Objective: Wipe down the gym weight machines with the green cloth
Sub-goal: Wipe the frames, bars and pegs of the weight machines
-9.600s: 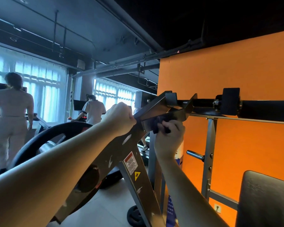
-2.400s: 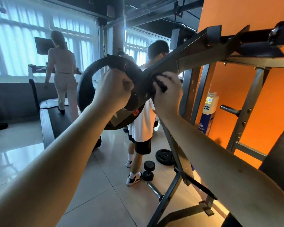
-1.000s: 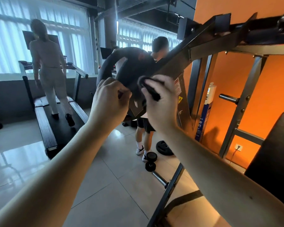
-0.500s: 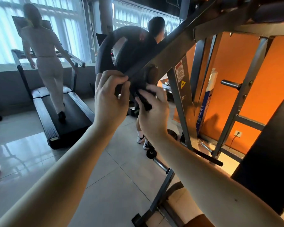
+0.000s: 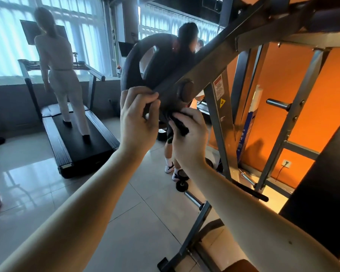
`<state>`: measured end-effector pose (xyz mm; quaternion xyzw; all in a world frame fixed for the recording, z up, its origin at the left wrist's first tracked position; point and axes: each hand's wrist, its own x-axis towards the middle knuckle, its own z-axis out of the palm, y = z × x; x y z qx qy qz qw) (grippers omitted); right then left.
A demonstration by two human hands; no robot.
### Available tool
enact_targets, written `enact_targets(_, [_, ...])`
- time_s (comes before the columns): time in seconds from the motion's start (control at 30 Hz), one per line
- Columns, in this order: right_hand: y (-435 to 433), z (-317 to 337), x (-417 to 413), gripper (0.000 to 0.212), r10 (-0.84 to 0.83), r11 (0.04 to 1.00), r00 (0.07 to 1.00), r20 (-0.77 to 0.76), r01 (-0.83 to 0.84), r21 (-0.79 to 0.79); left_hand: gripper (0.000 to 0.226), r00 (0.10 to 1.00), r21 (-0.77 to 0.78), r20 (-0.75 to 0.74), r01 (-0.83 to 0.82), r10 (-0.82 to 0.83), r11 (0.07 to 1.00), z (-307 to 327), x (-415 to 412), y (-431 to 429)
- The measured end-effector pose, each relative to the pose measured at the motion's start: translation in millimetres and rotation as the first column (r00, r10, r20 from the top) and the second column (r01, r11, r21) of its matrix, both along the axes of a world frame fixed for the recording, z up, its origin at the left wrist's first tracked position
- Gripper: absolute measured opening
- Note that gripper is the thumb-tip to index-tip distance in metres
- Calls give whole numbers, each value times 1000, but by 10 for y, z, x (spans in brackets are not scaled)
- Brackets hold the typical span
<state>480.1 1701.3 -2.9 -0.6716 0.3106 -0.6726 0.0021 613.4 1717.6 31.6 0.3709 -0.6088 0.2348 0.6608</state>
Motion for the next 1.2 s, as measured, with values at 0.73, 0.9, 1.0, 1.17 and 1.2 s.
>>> enact_targets(0.73, [434,-198,-595,19,-19,917,993,116,-29,399,65,998,281,-16,-49,56,959,-481,-334,374])
enact_targets(0.9, [488,68,-424,19,-22,971,998,54,9,238,64,993,188,-117,42,-21,981,-429,-210,357])
enact_targets(1.0, [341,338,-137,25,-54,994,998,34,51,92,64,998,201,-57,4,8,979,-265,-97,298])
enact_targets(1.17, [194,70,170,22,-58,992,997,53,51,119,65,999,209,34,14,-22,978,-204,-10,253])
enact_targets(1.2, [163,-8,150,19,-64,986,995,73,51,159,66,999,203,39,15,-23,979,-195,12,250])
